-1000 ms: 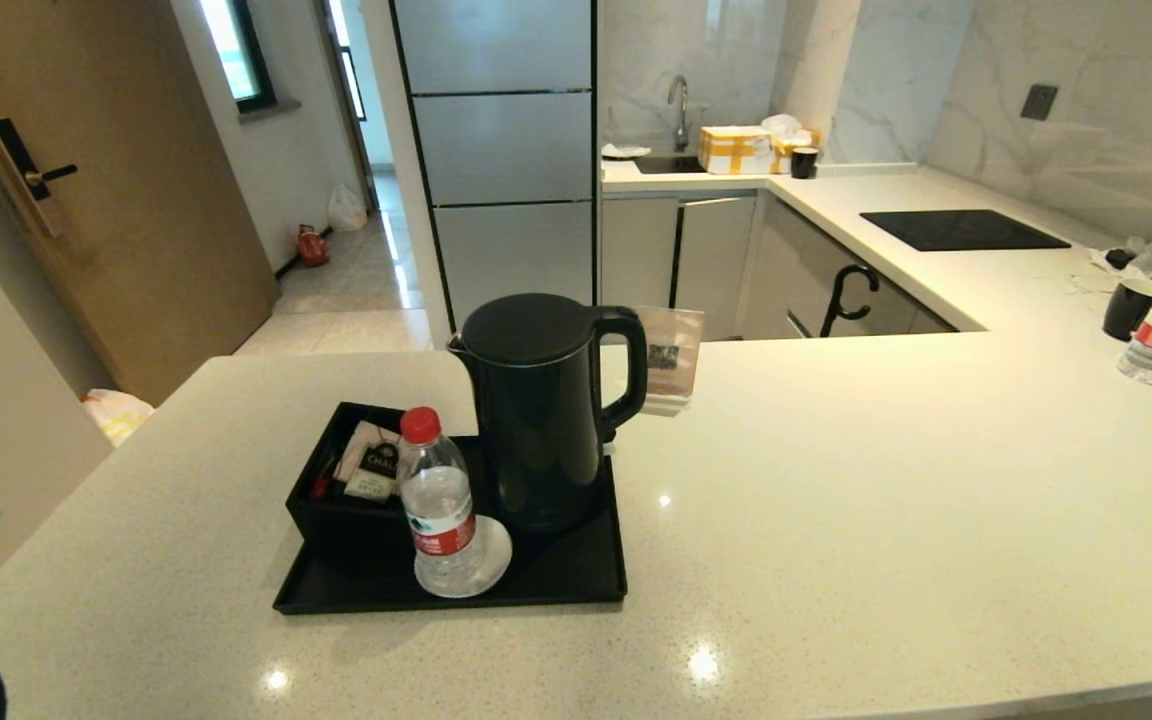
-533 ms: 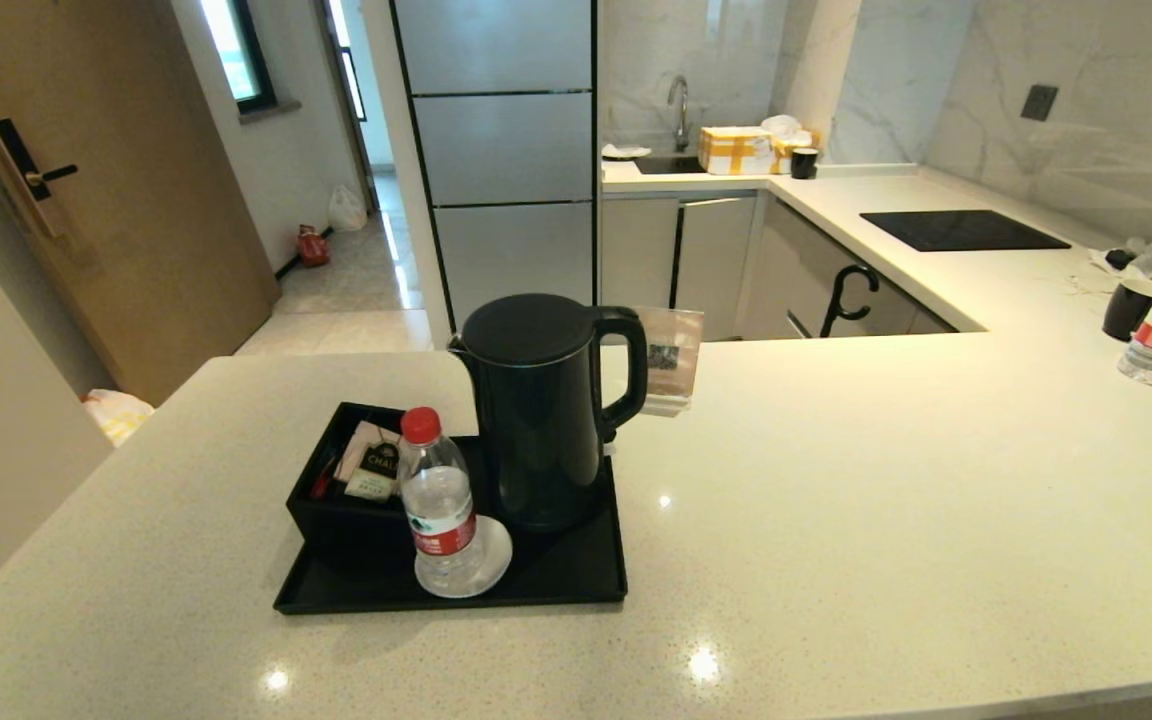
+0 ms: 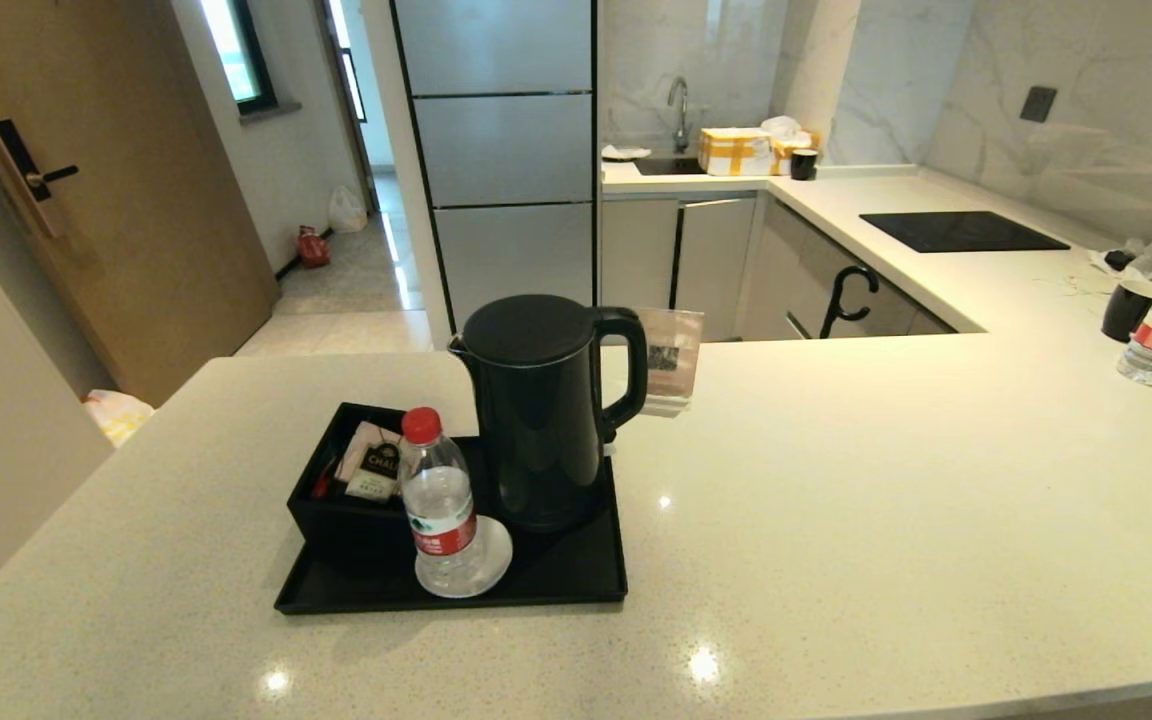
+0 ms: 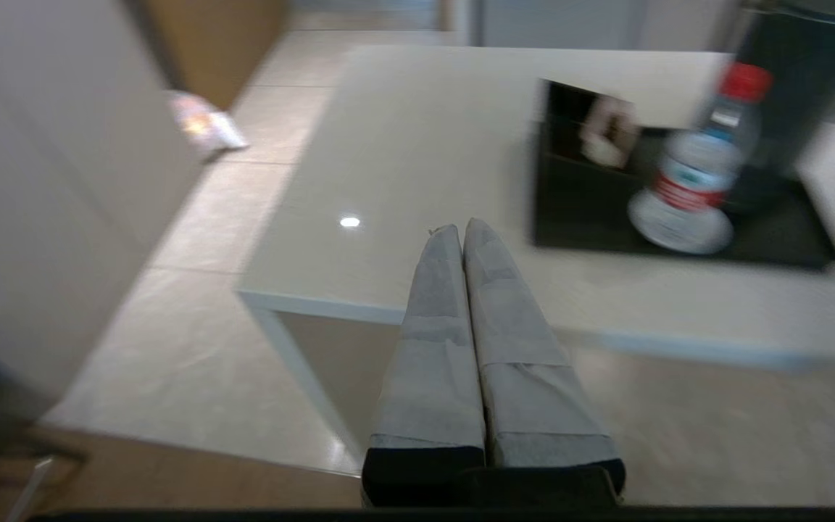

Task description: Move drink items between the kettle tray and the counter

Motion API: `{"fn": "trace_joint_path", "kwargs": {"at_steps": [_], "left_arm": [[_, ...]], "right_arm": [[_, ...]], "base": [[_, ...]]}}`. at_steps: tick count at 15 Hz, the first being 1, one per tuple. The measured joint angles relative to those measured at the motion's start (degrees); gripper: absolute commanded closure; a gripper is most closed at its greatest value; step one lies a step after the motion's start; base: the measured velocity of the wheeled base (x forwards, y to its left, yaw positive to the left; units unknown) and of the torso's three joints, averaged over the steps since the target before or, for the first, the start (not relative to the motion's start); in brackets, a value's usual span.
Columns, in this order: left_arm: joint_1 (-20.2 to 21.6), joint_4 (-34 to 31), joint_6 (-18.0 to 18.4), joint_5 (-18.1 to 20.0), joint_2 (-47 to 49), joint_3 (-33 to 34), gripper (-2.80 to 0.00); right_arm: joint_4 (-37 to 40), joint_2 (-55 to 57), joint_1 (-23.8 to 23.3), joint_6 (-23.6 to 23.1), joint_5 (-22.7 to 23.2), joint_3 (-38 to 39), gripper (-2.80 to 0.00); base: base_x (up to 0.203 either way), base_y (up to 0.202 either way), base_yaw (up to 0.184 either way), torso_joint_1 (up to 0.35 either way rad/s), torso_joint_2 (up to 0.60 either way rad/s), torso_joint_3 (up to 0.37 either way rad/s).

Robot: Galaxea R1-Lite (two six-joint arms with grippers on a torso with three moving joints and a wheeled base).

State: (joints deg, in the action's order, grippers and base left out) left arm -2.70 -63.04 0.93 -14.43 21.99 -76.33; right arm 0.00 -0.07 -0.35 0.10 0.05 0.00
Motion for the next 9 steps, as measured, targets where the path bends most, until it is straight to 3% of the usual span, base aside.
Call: {"fn": "trace_joint_path", "kwargs": {"at_steps": [3,6,9], "left_arm": [[3.0,-14.9,-1.0,11.2,-4.2,-7.1,0.0],[3.6,-19.5,-2.1,13.4,-7.2,-7.1,0.0],[3.3,-20.6,-3.1,13.4,-12.3,-2.4,0.0]], "right_arm": [[0.0,0.0,0.0,0.0,0.0,0.0,0.0],[0.0,0.0,-0.1,0.0,0.0,0.0,0.0],[0.0,0.0,0.0,0.0,0.0,0.0,0.0]], "base": [[0.0,0.0,0.0,0.0,0.0,0.0],[0.0,0.0,0.0,0.0,0.0,0.0],[0.0,0.0,0.0,0.0,0.0,0.0]]}}
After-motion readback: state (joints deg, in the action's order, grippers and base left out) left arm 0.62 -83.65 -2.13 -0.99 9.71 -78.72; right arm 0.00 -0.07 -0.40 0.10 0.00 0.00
